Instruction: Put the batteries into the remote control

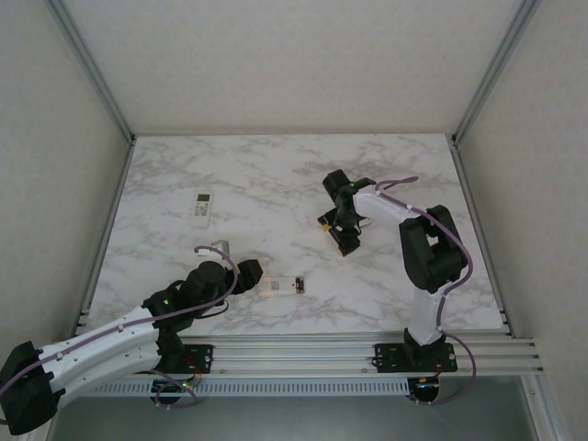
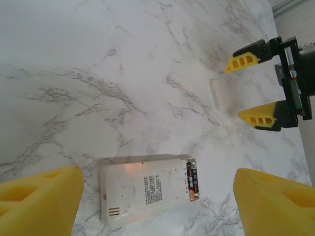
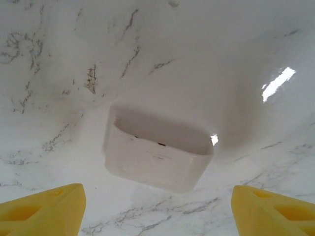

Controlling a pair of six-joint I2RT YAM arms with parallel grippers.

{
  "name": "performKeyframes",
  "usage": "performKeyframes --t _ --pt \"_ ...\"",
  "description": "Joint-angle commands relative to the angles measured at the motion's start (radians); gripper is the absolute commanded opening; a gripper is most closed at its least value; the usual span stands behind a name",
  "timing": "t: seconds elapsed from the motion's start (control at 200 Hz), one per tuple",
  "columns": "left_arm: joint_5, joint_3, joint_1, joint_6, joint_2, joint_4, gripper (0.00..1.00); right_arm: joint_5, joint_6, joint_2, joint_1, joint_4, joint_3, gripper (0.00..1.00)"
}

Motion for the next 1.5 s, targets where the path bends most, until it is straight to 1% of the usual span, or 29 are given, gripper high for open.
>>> performKeyframes --t 0.0,0.13,0.305,0.471,0.551,0.611,0.706,0.791,0.841,0.886,0.976,1.021,1.036,1.061,1.101,1.172,1.272,1.332,1.397,1.492 --pt "-0.024 -0.005 -0.006 0.002 -0.008 -0.009 0.80 -0.017 0.031 0.045 -0.010 0.012 0.005 0.78" --pt "-0.026 -0.002 -0.006 0.006 -0.002 -0.004 0.80 -0.023 0.033 0.084 -0.011 0.004 0.013 0.77" --pt "-0.027 0.000 -0.006 0.012 -0.002 -0.005 0.80 0.001 0.016 0.103 -0.012 0.009 0.009 0.72" --pt "-0.027 0.001 -0.007 0.007 -0.003 -0.010 0.80 0.029 -0.029 0.072 -0.013 0.014 -0.007 0.58" --pt "-0.027 0.001 -0.006 0.003 -0.006 -0.010 0.80 0.047 -0.100 0.032 -0.014 0.047 -0.023 0.53" --pt "-0.027 0.001 -0.007 0.001 -0.005 -0.010 0.80 0.035 -0.221 0.004 -0.013 0.105 -0.026 0.53" --pt "-0.030 0.013 -0.004 0.011 -0.001 -0.027 0.80 0.000 -0.510 -0.059 -0.004 0.176 -0.029 0.52" --pt "-0.044 0.057 0.009 0.041 0.006 -0.095 0.80 0.020 -0.795 -0.137 0.019 0.148 -0.027 0.52" --pt "-0.044 0.085 0.027 0.069 0.015 -0.131 0.81 0.063 -0.950 -0.193 0.045 0.108 -0.031 0.52" --pt "-0.042 0.107 0.049 0.093 0.025 -0.157 0.82 0.085 -1.095 -0.243 0.082 0.077 -0.037 0.47" --pt "-0.011 0.134 0.111 0.138 0.042 -0.173 0.83 0.101 -1.345 -0.312 0.182 0.005 -0.055 0.47" --pt "0.009 0.148 0.138 0.157 0.051 -0.172 0.83 0.138 -1.421 -0.327 0.224 -0.039 -0.057 0.48" --pt "0.015 0.153 0.144 0.163 0.053 -0.173 0.83 0.151 -1.442 -0.330 0.261 -0.052 -0.059 0.49" --pt "0.024 0.162 0.153 0.169 0.058 -0.174 0.83 0.168 -1.472 -0.333 0.292 -0.072 -0.058 0.50" --pt "0.033 0.175 0.162 0.181 0.064 -0.178 0.84 0.189 -1.511 -0.333 0.320 -0.098 -0.060 0.51" --pt "0.030 0.192 0.168 0.194 0.067 -0.197 0.85 0.181 -1.573 -0.324 0.358 -0.135 -0.054 0.52" --pt "0.014 0.199 0.173 0.201 0.047 -0.218 0.86 0.209 -1.673 -0.326 0.429 -0.110 -0.075 0.51" --pt "0.006 0.196 0.176 0.205 0.030 -0.221 0.86 0.244 -1.772 -0.331 0.474 -0.072 -0.108 0.52" --pt "-0.001 0.194 0.179 0.211 0.011 -0.216 0.86 0.302 -1.859 -0.328 0.494 -0.040 -0.133 0.52" --pt "-0.007 0.193 0.184 0.220 -0.004 -0.207 0.86 0.316 -2.000 -0.302 0.495 -0.043 -0.150 0.52"
